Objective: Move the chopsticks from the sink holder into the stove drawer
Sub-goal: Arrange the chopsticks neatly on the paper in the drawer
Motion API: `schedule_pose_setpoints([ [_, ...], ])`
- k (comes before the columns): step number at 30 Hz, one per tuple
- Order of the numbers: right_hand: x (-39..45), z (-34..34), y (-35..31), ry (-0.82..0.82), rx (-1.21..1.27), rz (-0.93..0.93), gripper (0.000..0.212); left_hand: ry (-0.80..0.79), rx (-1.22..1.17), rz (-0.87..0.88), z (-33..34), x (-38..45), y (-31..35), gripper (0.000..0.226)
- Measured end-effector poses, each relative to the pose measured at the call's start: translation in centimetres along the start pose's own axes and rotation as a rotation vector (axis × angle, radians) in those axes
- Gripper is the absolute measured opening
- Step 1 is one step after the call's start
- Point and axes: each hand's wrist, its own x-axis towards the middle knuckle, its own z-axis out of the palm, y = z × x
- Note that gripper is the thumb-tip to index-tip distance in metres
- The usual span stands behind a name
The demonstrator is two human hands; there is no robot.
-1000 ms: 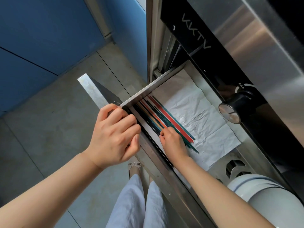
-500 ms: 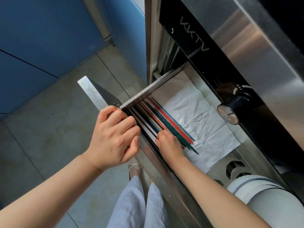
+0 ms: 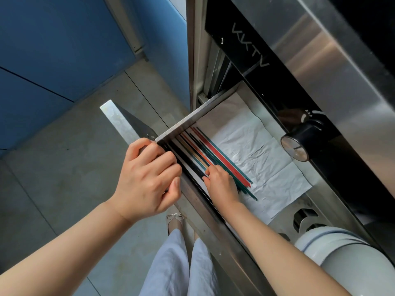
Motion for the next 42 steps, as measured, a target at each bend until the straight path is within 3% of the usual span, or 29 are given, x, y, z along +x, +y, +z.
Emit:
schedule_pose_setpoints([
  [6, -0.8, 0.5, -0.1, 0.028, -0.097, -0.022, 0.020, 0.009, -0.004, -0.003, 0.0, 0.0, 0.0, 0.042],
  [11, -0.4, 0.2, -0.1, -0.028, -0.062, -0.115, 0.024, 0.005, -0.003, 0.001, 0.1, 0.0, 0.0, 0.041],
  [14, -0.3, -0.7, 0.0, 0.037, -0.014, -0.093, 0.017, 0.006, -0.001, 0.001, 0.1, -0.1, 0.0, 0.041],
  [17, -0.6, -1.4, 1.3, 0.151, 0.030, 0.068, 0.010, 0.003, 0.002, 0.003, 0.1, -0.1, 0.0, 0.040],
  [21, -2.2, -1.8, 4.0, 0.084, 0.054, 0.389, 0.022, 0.000, 0.000, -0.001, 0.1, -0.2, 0.0, 0.040],
  [25, -4.1, -2.7, 5.4, 0.057, 0.016, 0.538, 0.031, 0.001, -0.003, -0.005, 0.1, -0.1, 0.0, 0.039],
  [30, -5.2, -3.2, 6.7, 0.018, 0.132, 0.748, 0.026, -0.003, -0.007, -0.010, 0.0, 0.0, 0.1, 0.036],
  [42, -3.1, -3.9, 5.2, 0.051, 0.373, 0.856, 0.022, -0.011, -0.005, -0.015, -0.1, 0.1, 0.1, 0.034],
])
